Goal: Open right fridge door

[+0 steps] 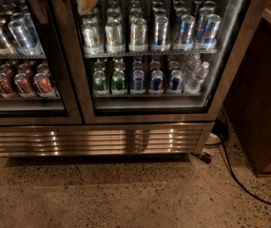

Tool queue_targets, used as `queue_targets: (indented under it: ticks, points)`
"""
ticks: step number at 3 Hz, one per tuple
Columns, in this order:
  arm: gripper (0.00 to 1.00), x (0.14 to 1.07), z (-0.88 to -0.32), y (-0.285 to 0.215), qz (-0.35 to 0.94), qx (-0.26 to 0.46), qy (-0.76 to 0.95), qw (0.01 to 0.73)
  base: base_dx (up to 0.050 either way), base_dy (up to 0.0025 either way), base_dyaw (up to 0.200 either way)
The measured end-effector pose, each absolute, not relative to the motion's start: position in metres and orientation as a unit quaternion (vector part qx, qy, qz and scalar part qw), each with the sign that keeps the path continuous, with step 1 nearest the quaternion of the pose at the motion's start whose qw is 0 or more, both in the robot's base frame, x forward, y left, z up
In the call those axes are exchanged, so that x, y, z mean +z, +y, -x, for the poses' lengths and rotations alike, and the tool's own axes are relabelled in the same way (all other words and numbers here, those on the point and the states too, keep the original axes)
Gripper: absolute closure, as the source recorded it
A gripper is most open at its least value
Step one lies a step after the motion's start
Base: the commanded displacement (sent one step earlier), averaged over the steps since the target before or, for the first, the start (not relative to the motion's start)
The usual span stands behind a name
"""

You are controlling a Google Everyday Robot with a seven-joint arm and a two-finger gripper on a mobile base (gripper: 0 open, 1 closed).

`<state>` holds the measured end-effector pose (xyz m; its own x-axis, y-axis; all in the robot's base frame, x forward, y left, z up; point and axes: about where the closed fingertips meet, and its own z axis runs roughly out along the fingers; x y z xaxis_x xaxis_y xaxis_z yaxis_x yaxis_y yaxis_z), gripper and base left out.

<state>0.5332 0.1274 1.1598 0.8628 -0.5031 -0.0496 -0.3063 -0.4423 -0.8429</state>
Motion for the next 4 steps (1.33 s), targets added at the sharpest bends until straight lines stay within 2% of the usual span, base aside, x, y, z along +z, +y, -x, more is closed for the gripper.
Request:
queue_targets:
  ticks: [2,4]
  points:
    - [0.00,1.153,-0.493,0.158,0.837,-0.139,0.211,0.486,0.000,0.00000,0.000]
    - [0.00,1.119,-0.529,0.086,0.788,-0.209,0.288,0.501,0.000,0.00000,0.000]
